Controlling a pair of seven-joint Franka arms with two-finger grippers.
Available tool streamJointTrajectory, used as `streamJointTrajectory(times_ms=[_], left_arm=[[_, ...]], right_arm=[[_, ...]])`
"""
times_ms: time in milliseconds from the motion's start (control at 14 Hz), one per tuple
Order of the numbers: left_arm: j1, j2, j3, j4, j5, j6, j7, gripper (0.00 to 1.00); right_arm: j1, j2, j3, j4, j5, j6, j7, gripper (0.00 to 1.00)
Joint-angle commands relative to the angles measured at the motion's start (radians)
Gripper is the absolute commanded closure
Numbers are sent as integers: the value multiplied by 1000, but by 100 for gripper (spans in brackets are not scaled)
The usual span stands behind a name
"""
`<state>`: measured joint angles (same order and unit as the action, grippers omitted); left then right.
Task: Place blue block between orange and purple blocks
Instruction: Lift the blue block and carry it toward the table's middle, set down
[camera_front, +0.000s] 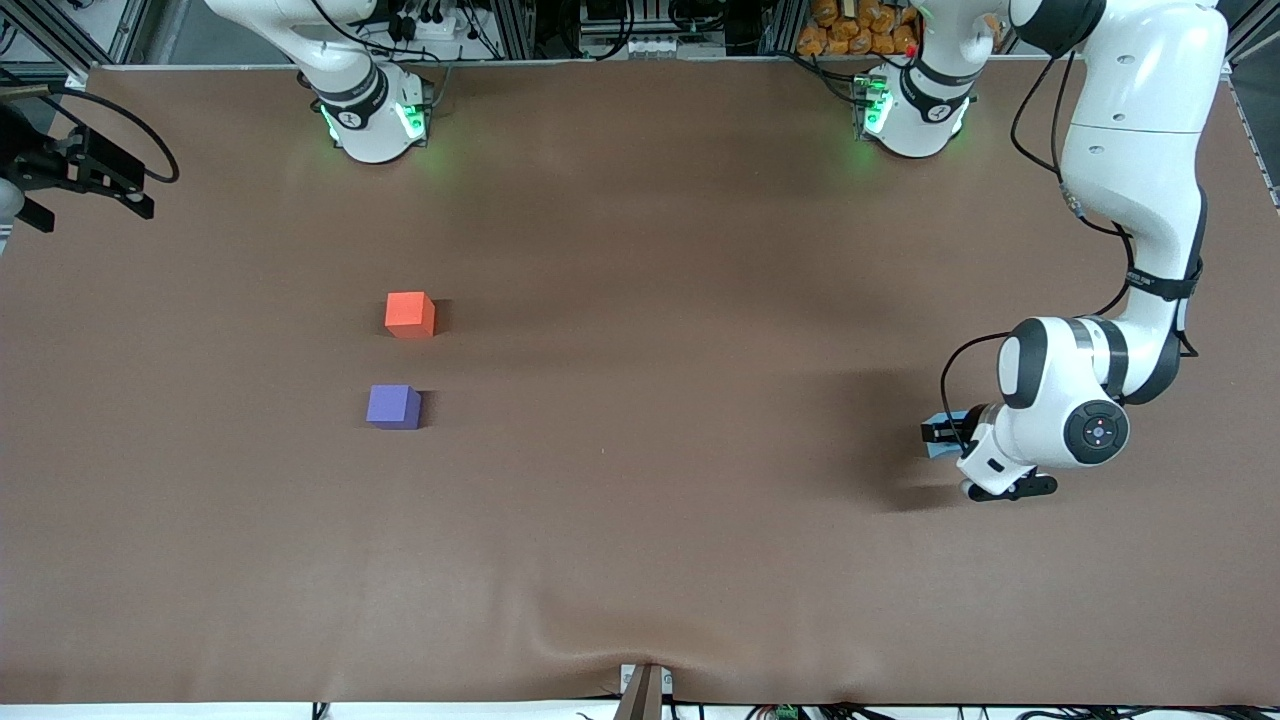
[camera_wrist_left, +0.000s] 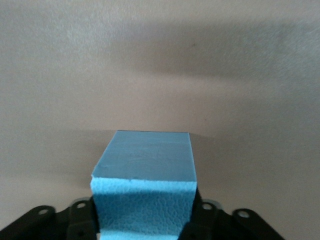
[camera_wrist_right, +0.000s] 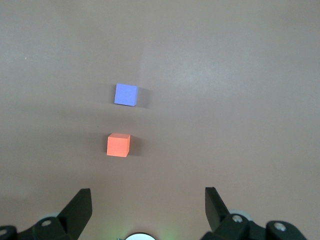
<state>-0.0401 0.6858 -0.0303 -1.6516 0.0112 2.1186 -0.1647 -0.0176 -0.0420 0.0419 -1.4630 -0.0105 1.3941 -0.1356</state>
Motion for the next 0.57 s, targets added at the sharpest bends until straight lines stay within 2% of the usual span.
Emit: streamJointTrajectory(times_ms=[0,286,500], left_arm=[[-18,-17,0,25,10,1,-15,100],[-134,-89,-10,15,38,-12,-91,100],[-317,-109,-11,21,24,-69,-244,100]], right_arm=[[-7,4,4,7,17,0,-10,0],[-7,4,4,7,17,-1,-9,0],[-5,4,4,7,17,-1,-10,0]])
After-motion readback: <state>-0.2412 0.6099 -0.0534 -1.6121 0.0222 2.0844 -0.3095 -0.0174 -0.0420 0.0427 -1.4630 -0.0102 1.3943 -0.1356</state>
